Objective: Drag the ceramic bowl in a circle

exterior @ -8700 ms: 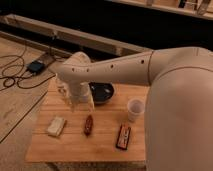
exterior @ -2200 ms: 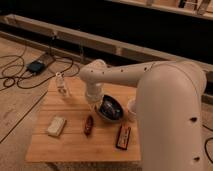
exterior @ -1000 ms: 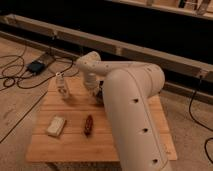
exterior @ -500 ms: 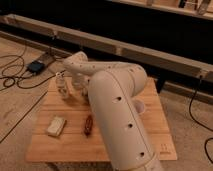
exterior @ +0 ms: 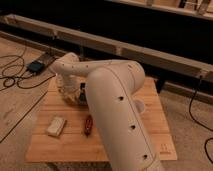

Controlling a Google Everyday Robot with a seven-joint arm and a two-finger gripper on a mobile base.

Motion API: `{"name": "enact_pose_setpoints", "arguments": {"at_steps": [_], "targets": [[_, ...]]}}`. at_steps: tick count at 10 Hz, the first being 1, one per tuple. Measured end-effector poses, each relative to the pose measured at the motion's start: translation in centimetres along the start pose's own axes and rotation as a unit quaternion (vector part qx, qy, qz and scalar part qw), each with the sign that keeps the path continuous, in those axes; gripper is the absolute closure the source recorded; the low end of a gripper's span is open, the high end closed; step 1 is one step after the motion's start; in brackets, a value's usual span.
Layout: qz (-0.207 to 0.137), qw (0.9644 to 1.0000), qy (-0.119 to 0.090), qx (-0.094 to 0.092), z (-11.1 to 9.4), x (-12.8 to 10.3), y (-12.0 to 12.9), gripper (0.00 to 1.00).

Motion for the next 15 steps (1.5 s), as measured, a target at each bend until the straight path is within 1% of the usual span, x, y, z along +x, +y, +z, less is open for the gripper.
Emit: {"name": "enact_pose_setpoints", "arguments": {"at_steps": [2,4,6,7,9,10,11,13,15], "targets": [[0.015,0.9996,0.016,-0.019,-0.4,2.3,1.7,1.0],[0.034,0.9984,0.035,-0.029,-0.4,4.8,2.2,1.0],[0.065,0.9958,0.057,-0.028,-0.2,8.2,1.0,1.0],[0.078,0.9946,0.064,-0.026,-0.1,9.2,0.3,1.0],[0.112,0.9907,0.075,-0.016,0.0,11.3,-2.4,1.0],[0.128,0.9888,0.076,-0.01,0.0,11.8,-4.0,1.0],[0.144,0.9869,0.073,-0.004,0.1,11.9,-5.9,1.0],[0.165,0.9843,0.062,0.004,0.2,11.5,-8.6,1.0],[0.174,0.9835,0.048,0.012,0.5,10.3,-10.9,1.0]]}}
